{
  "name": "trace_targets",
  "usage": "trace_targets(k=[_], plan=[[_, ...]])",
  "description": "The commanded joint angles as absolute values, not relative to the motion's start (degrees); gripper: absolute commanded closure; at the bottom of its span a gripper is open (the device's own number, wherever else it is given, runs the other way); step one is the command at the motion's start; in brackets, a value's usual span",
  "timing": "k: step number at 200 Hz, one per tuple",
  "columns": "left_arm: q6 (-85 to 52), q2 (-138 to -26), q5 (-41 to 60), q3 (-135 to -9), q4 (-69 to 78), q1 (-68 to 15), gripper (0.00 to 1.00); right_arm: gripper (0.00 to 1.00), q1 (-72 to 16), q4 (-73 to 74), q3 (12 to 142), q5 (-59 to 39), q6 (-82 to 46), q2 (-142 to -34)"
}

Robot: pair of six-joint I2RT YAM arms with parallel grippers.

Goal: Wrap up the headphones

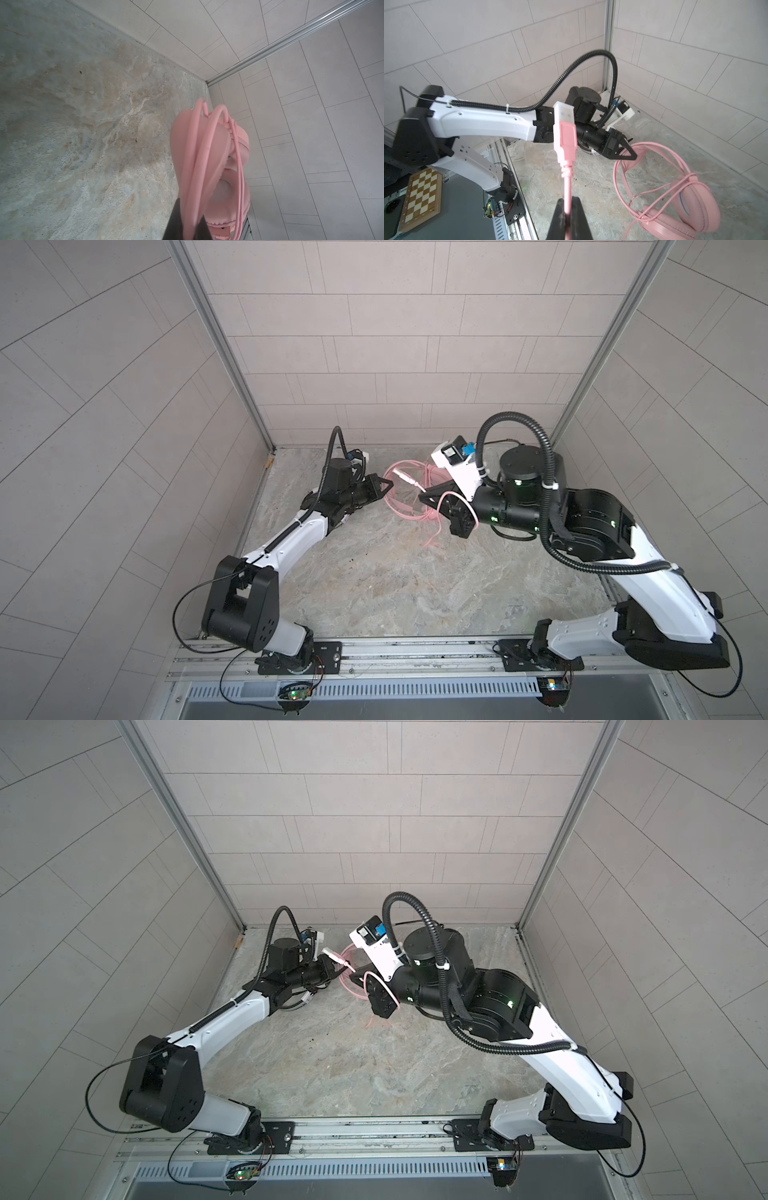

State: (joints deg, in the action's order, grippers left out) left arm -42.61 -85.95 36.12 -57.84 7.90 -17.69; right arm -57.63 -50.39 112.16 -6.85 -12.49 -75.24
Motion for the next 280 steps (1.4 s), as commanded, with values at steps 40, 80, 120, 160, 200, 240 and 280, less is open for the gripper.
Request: trace_targets(k=[40,80,120,160,200,240,280], plan=[[-35.2,-89.6,32.0,-60.4,4.8,-20.9,1.0,1.0,-58.4,-52.0,119.8,-5.1,-10.8,-74.8],[-28.2,-90.2,28.1,-62.5,-2.8,-25.7,1.0,1.0,-58.4,-53.0,125.1,-4.5,-9.1,-77.3],[-26.7,-91.1,29.6,-63.4,-4.0,-29.0,1.0,1.0,-58.1,-54.3,128.5,-1.3,-6.0,-80.6],[-27.8,-89.4,33.1,-60.2,-2.9,-27.9,1.0,1.0,-54.0,-53.5,118.5,4.3,-4.8,-78.4],[-35.8,-81.0,38.0,-49.8,9.9,-20.1,1.0,1.0,-38.6,-46.1,95.7,0.5,-10.0,-66.9],[-38.8,-72.9,41.3,-49.6,10.6,-12.9,1.0,1.0,-24.4,-42.5,76.5,-3.0,-12.7,-59.4],[-47.5,-70.1,47.4,-53.3,13.8,-9.7,1.0,1.0,-15.3,-35.4,61.1,-10.8,-15.5,-58.4]])
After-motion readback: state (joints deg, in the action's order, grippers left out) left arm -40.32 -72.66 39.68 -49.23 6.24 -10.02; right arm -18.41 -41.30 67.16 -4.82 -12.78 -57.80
